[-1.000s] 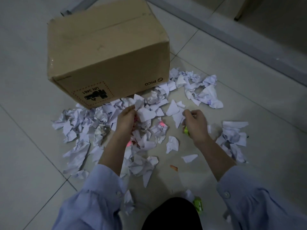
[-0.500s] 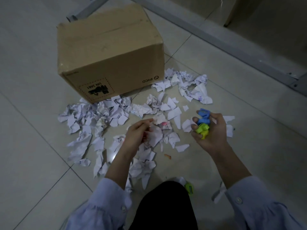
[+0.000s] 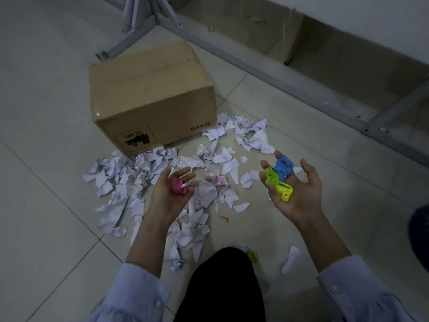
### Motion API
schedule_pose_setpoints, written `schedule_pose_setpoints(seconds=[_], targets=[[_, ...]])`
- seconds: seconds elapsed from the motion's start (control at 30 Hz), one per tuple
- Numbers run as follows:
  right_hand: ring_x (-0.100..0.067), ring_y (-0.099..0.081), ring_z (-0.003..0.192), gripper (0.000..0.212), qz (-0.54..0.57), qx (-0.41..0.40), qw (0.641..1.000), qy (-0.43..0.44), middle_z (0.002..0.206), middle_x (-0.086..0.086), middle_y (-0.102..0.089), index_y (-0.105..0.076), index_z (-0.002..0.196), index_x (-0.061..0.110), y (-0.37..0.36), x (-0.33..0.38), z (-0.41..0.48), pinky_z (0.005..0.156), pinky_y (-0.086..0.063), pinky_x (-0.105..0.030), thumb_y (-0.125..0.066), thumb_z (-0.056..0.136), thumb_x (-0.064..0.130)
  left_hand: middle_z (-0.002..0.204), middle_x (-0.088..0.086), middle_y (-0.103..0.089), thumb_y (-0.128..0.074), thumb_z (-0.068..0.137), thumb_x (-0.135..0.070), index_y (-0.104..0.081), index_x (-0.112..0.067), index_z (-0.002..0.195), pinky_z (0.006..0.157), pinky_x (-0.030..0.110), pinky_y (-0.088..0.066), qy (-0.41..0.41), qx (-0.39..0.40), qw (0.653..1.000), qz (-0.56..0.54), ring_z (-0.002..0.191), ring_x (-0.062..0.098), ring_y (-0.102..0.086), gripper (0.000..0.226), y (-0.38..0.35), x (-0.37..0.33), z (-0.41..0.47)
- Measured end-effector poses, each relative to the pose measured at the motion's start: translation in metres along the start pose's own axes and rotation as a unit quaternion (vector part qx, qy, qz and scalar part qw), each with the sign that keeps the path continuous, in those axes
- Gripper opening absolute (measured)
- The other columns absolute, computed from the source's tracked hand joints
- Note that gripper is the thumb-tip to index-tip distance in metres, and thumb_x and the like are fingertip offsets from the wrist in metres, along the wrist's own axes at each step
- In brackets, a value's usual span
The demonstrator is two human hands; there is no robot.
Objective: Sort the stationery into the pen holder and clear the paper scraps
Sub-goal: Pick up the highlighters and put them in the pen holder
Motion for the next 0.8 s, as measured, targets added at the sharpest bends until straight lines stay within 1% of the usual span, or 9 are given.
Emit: schedule_pose_setpoints(seconds=[0.13, 0.2, 0.3, 0.37, 0.43, 0.53, 0.6, 0.7, 0.8], targets=[[-0.035, -0.066, 0.103, 0.06, 0.01, 0.02, 1.0, 0.018, 0.128, -0.016, -0.061, -0.07, 0.115, 0.019, -0.024, 0.013, -0.027, 0.076, -0.06, -0.038, -0.064, 0.065, 0.05, 0.104, 0.015, -0.066, -0.035, 0.097, -0.048, -0.061, -0.001, 0.106, 0.06, 0.027, -0.058, 0.005, 0.032, 0.999, -0.005, 0.088, 0.029, -0.065, 0.055, -0.02, -0.011, -0.027], [-0.036, -0.064, 0.108, 0.059, 0.011, 0.028, 0.999, 0.036, 0.13, -0.017, -0.059, -0.071, 0.114, 0.018, -0.036, 0.018, -0.045, 0.082, -0.058, -0.041, -0.066, 0.064, 0.05, 0.104, 0.015, -0.066, -0.036, 0.096, -0.048, -0.06, -0.001, 0.107, 0.061, 0.028, -0.058, 0.013, 0.048, 0.999, 0.007, 0.086, 0.029, -0.066, 0.054, -0.034, -0.015, -0.044], [-0.034, -0.066, 0.103, 0.055, 0.008, 0.002, 0.999, 0.05, 0.123, -0.016, -0.063, -0.073, 0.108, 0.018, -0.043, 0.023, -0.063, 0.081, -0.058, -0.041, -0.07, 0.063, 0.049, 0.095, 0.012, -0.066, -0.037, 0.096, -0.044, -0.061, -0.002, 0.101, 0.059, 0.025, -0.056, 0.024, 0.065, 0.996, 0.047, 0.075, 0.025, -0.066, 0.049, -0.053, -0.015, -0.061], [-0.029, -0.069, 0.088, 0.044, 0.006, -0.039, 0.997, 0.061, 0.111, -0.013, -0.069, -0.075, 0.097, 0.017, -0.045, 0.023, -0.077, 0.072, -0.06, -0.036, -0.069, 0.068, 0.049, 0.091, 0.01, -0.065, -0.038, 0.097, -0.039, -0.063, -0.002, 0.095, 0.056, 0.022, -0.054, 0.034, 0.065, 0.994, 0.081, 0.073, 0.022, -0.063, 0.045, -0.062, -0.011, -0.073], [-0.02, -0.067, 0.066, 0.032, 0.004, -0.099, 0.992, 0.077, 0.089, -0.007, -0.071, -0.073, 0.08, 0.017, -0.038, 0.02, -0.088, 0.056, -0.058, -0.026, -0.062, 0.08, 0.046, 0.082, 0.007, -0.064, -0.041, 0.097, -0.034, -0.063, -0.004, 0.086, 0.05, 0.019, -0.05, 0.044, 0.063, 0.99, 0.119, 0.066, 0.017, -0.058, 0.038, -0.068, -0.003, -0.08], [-0.007, -0.053, 0.042, 0.032, -0.005, -0.17, 0.982, 0.079, 0.064, 0.003, -0.057, -0.062, 0.066, 0.019, -0.016, 0.01, -0.098, 0.035, -0.04, -0.013, -0.055, 0.091, 0.037, 0.068, -0.001, -0.052, -0.042, 0.097, -0.026, -0.055, -0.013, 0.074, 0.041, 0.015, -0.033, 0.062, 0.066, 0.976, 0.197, 0.05, 0.009, -0.043, 0.029, -0.073, 0.023, -0.083], [-0.004, -0.044, 0.037, 0.03, -0.011, -0.199, 0.978, 0.055, 0.058, 0.006, -0.048, -0.056, 0.066, 0.02, 0.003, -0.004, -0.105, 0.03, -0.029, -0.011, -0.053, 0.093, 0.033, 0.061, -0.003, -0.042, -0.041, 0.098, -0.023, -0.051, -0.014, 0.072, 0.038, 0.015, -0.021, 0.07, 0.057, 0.957, 0.275, 0.043, 0.006, -0.031, 0.029, -0.072, 0.049, -0.08], [-0.004, -0.042, 0.034, 0.027, -0.019, -0.239, 0.97, 0.027, 0.052, 0.007, -0.045, -0.052, 0.07, 0.019, 0.033, -0.025, -0.118, 0.029, -0.025, -0.011, -0.054, 0.094, 0.03, 0.058, -0.001, -0.037, -0.051, 0.094, -0.02, -0.054, -0.012, 0.073, 0.038, 0.017, -0.017, 0.068, 0.049, 0.907, 0.413, 0.037, 0.007, -0.026, 0.022, -0.064, 0.091, -0.073], [-0.005, -0.044, 0.034, 0.026, -0.005, -0.27, 0.963, 0.018, 0.051, 0.006, -0.046, -0.053, 0.071, 0.018, 0.057, -0.037, -0.13, 0.028, -0.025, -0.012, -0.057, 0.093, 0.031, 0.066, 0.002, -0.053, -0.064, 0.085, -0.022, -0.062, -0.013, 0.075, 0.047, 0.021, -0.031, 0.014, 0.06, 0.803, 0.593, 0.052, 0.014, -0.043, 0.014, -0.061, 0.124, -0.063]])
Point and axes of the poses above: each hand's wrist, its own z-axis towards the middle knuckle, its own y-axis out of the back of the hand, x = y × z, the point moved 4 cm from there along z, towards the middle knuckle
